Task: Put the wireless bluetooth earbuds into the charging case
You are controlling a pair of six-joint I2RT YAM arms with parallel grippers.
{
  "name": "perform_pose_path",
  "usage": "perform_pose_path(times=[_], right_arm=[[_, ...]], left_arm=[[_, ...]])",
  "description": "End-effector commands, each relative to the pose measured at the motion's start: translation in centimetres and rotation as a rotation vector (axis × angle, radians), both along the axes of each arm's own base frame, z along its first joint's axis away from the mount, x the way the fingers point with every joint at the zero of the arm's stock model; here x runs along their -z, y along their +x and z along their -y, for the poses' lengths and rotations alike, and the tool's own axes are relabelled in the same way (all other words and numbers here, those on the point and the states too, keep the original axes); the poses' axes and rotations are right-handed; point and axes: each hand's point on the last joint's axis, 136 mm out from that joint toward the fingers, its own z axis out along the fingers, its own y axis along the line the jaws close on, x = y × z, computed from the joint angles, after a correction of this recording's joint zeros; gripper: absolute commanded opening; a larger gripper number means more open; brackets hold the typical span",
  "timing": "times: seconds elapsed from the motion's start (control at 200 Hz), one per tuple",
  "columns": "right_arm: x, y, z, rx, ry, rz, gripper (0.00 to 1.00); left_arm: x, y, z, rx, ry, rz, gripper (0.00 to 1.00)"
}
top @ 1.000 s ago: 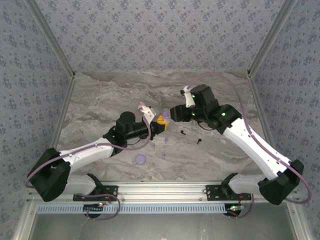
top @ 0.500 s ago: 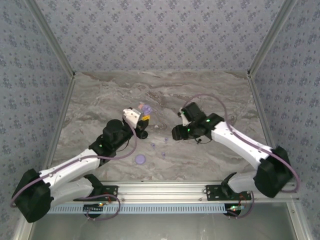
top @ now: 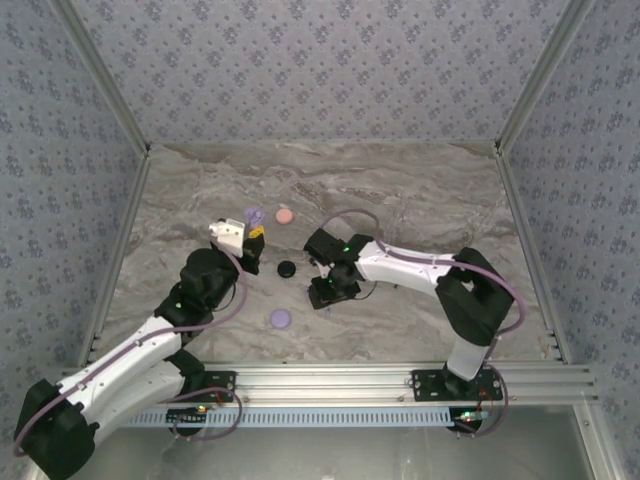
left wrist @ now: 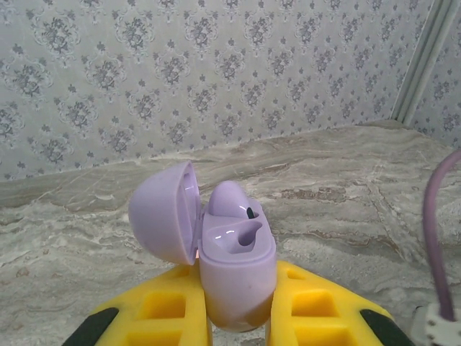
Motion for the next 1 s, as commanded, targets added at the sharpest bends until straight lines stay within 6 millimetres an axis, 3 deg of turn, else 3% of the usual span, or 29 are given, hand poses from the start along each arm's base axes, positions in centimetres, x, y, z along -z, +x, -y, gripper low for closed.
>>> perform_pose_path(times=[0.0,0.47,0.994], right_arm=[[0.5,0.0,-0.3,-0.038,-0.061,-0.005,0.48],[2.3,-0.4,0.4,-0.072,-0.189,-0.023,0.44],[4.1,-1.2,0.7,-0.101,-0.270,-0.036,0.29]], left_arm=[[-0.4,-0.1,-0.8,-0.031,-0.025,0.002,0.00],[-0.6,0.0,-1.0,-0.037,-0.037,0.000,0.00],[-0.1,0.0,-1.0,-0.040,-0.048,-0.015,0.00]])
